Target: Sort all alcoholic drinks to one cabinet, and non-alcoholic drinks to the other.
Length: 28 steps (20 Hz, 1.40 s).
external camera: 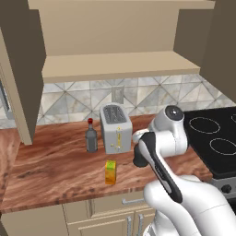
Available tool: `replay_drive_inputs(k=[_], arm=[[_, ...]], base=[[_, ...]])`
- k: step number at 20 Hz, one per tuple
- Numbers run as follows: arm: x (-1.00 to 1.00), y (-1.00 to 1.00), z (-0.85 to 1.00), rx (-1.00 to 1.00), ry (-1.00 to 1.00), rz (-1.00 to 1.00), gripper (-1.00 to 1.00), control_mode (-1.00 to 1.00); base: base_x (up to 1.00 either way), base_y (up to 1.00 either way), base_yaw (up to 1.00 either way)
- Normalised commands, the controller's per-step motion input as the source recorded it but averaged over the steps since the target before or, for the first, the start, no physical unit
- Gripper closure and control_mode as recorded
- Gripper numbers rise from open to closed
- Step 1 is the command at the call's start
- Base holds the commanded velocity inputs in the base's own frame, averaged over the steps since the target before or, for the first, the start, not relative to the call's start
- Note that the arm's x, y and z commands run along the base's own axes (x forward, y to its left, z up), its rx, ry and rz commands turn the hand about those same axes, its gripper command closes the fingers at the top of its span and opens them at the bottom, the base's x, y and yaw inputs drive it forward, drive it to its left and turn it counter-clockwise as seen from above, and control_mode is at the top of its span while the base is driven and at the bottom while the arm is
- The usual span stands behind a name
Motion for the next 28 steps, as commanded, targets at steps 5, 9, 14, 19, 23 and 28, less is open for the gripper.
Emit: replay_drive_inputs(k=[5, 9, 14, 19, 23, 28], arm=[[0.06, 0.0, -0.15, 0.0, -0.01, 0.0, -1.0, -1.0], [0.08, 0.0, -0.09, 0.0, 0.0, 0.0, -1.0, -1.0], [0.12, 0.0, -0.07, 0.0, 0.0, 0.0, -1.0, -1.0], [0.13, 0.0, -0.07, 0.0, 0.0, 0.0, -1.0, -1.0], [0.1, 0.01, -0.08, 0.0, 0.0, 0.0, -1.0, -1.0], [0.06, 0.06, -0.12, 0.0, 0.0, 0.0, -1.0, -1.0]], base=[[0.0, 0.0, 0.0], [0.0, 0.0, 0.0], [0.0, 0.0, 0.0], [0.0, 0.0, 0.0], [0.0, 0.0, 0.0], [0.0, 0.0, 0.0]])
